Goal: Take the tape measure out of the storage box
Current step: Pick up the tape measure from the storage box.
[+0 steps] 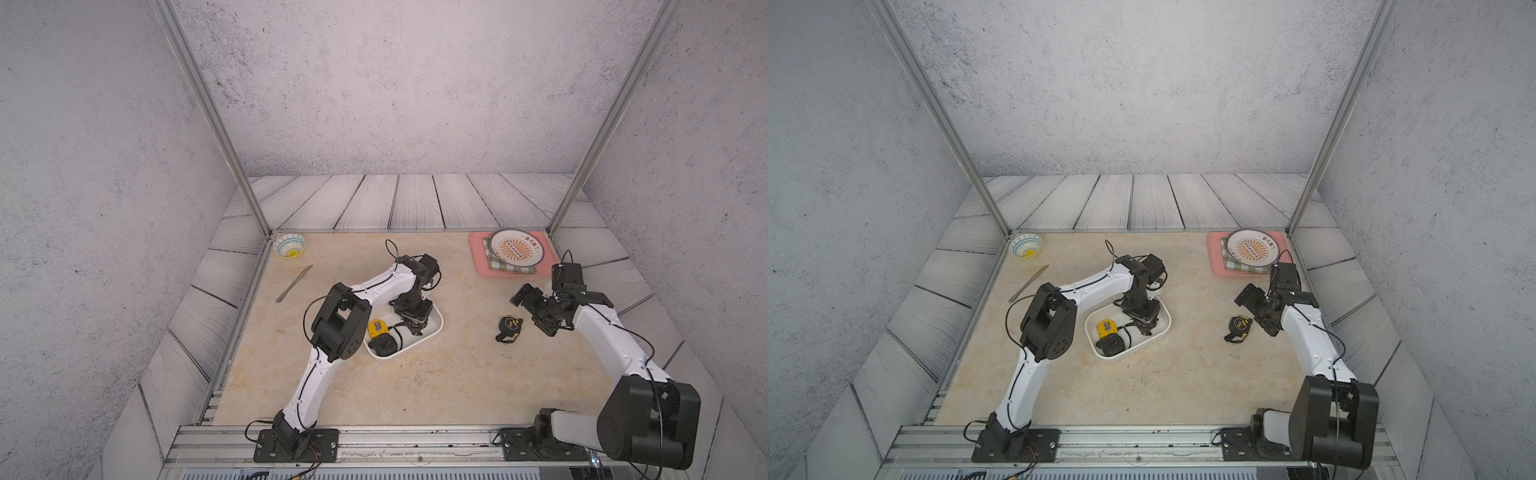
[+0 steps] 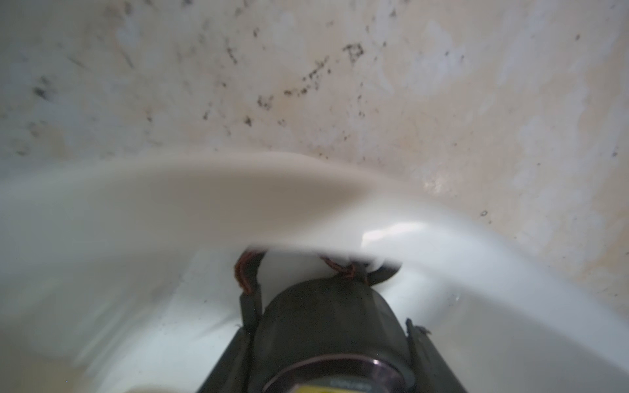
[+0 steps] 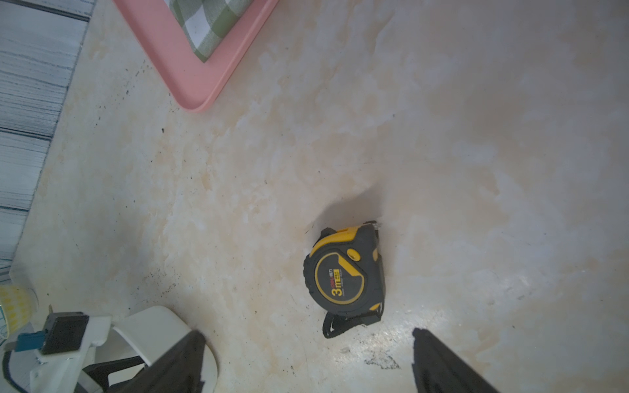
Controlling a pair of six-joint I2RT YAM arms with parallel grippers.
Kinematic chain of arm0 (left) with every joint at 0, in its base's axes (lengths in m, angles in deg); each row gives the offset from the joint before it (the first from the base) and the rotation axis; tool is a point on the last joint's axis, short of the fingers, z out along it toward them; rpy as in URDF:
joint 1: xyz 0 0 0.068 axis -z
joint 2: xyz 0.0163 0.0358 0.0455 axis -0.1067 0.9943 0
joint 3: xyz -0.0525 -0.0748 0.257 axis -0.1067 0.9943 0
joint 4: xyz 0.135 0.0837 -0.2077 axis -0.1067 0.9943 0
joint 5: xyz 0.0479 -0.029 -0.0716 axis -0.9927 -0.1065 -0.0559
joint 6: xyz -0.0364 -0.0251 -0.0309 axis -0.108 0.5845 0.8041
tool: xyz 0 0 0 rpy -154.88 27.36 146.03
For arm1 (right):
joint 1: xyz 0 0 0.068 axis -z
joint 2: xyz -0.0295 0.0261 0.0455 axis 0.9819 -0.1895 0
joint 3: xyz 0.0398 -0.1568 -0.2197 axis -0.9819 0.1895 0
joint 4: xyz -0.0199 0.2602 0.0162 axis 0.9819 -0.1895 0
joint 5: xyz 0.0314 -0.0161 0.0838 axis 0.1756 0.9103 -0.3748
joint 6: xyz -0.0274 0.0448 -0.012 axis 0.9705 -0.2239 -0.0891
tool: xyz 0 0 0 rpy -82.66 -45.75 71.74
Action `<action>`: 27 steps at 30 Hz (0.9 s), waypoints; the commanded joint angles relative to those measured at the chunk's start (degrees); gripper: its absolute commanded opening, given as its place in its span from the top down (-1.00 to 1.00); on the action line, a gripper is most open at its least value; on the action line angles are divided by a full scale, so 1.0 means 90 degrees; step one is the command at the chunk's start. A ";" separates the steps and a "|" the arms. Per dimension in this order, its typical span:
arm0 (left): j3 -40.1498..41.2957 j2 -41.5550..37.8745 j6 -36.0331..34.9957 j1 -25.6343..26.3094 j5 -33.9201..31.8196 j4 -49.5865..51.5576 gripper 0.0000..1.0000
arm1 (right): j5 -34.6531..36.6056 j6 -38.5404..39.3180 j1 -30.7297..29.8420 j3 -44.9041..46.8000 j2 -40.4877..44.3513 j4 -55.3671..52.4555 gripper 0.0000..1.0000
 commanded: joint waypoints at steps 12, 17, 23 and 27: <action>-0.1471 -0.0513 0.0261 -0.0118 -0.0708 0.1340 1.00 | -0.0998 0.0164 0.0012 0.0004 0.0126 0.0431 -0.87; -0.2776 -0.0557 0.0543 -0.0248 -0.0861 0.1968 1.00 | -0.1450 0.0489 -0.0058 -0.0050 0.0204 0.0604 -0.84; -0.3595 -0.0684 0.1558 -0.0609 -0.0327 0.1960 1.00 | -0.1783 0.0721 -0.0620 -0.0028 0.0367 0.1014 -0.84; -0.3262 -0.0908 0.2493 -0.0828 0.0843 0.1253 1.00 | -0.1832 0.0974 -0.1157 -0.0147 0.0495 0.1436 -0.84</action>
